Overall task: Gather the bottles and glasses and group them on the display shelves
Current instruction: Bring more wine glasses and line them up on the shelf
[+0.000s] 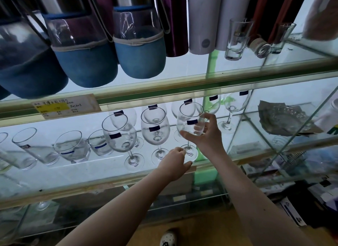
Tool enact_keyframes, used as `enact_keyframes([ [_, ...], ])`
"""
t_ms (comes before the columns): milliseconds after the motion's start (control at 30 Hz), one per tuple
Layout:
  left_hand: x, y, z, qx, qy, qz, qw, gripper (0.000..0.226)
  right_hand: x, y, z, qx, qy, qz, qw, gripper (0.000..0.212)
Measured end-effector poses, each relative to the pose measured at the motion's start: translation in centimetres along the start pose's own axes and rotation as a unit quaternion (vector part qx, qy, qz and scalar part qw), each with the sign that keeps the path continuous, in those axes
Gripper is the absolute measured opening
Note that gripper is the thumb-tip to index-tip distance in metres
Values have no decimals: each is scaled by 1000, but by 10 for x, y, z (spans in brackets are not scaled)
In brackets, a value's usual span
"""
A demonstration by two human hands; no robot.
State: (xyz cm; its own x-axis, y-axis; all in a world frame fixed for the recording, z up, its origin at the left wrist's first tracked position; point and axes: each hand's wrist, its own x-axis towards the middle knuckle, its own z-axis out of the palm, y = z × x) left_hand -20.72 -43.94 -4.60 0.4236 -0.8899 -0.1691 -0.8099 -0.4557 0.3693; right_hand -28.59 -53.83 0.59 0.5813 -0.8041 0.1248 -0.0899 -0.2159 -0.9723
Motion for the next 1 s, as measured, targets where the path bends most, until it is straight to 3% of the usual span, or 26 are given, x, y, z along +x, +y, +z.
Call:
enact_keyframes([
  [500, -2, 0, -2, -27, -21, -11, 999, 59, -1, 1, 2, -4, -4, 3, 1000, 79],
  [633, -6, 2, -2, -28, -32, -13, 999, 66, -9, 2, 3, 5, -18, 13, 1000, 95],
  [767, -18, 6, 2, -48, 10, -25, 998, 70, -25, 7, -5, 5, -24, 35, 999, 107],
  [1000, -57, 10, 17, -103, 100, -38, 989, 61, -63, 19, -9, 52, -22, 80, 995, 88],
])
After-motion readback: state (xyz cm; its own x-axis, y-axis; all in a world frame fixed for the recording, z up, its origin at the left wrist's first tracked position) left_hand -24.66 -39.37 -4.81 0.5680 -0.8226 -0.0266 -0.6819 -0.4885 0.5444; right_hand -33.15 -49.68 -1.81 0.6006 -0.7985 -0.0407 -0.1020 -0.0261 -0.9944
